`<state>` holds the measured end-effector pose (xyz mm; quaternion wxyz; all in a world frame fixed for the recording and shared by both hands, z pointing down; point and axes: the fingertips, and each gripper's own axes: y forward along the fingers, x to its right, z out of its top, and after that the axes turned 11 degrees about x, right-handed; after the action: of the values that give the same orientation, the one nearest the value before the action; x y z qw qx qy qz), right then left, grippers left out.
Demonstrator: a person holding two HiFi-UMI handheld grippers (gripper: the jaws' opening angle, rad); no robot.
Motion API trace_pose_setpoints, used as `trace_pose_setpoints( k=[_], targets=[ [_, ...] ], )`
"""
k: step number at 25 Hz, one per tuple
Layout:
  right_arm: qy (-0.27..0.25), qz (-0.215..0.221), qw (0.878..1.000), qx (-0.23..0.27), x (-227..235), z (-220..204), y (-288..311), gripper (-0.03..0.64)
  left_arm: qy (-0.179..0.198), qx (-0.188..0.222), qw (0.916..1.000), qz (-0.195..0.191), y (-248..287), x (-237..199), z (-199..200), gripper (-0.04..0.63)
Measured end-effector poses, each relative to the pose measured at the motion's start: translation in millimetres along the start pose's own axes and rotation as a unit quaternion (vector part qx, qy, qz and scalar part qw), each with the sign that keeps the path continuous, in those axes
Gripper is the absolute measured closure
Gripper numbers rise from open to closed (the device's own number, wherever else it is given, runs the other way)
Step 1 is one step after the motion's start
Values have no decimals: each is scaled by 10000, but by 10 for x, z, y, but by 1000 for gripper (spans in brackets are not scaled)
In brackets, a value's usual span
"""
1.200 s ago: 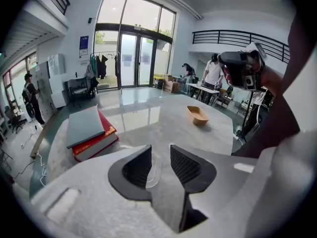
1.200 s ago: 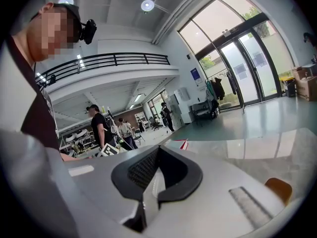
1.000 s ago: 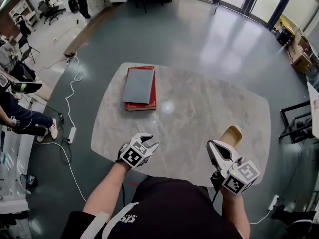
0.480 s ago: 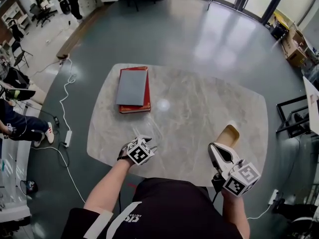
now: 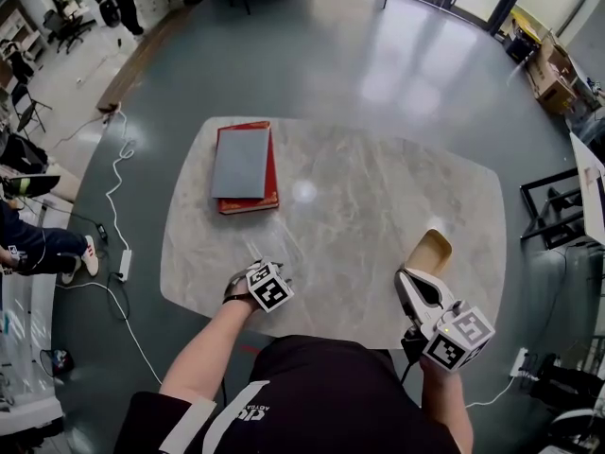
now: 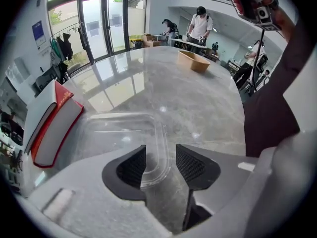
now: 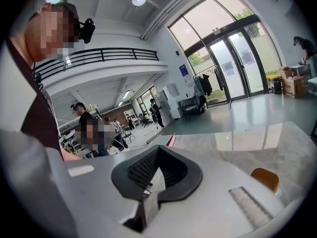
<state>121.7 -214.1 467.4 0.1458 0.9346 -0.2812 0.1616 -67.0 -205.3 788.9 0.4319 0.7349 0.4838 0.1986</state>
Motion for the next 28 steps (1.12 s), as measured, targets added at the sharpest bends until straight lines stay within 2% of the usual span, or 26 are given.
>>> trace_pose_setpoints(
  k=[9, 18, 23, 28],
  targets=[
    [-18, 12, 10000, -21, -19, -6, 51, 615, 81, 34, 10000, -17, 57, -3, 4, 402],
    [-24, 1, 10000, -59, -44, -28, 52, 615, 479, -61, 9987, 129, 42, 49, 6, 407],
    [-39, -25, 10000, -67, -29, -37, 10, 615, 316, -75, 9995, 47, 77, 87, -14, 410],
    [-33, 12, 9999, -116, -74, -70, 32, 615, 298, -112, 9995, -39, 72, 125, -10, 459]
  ],
)
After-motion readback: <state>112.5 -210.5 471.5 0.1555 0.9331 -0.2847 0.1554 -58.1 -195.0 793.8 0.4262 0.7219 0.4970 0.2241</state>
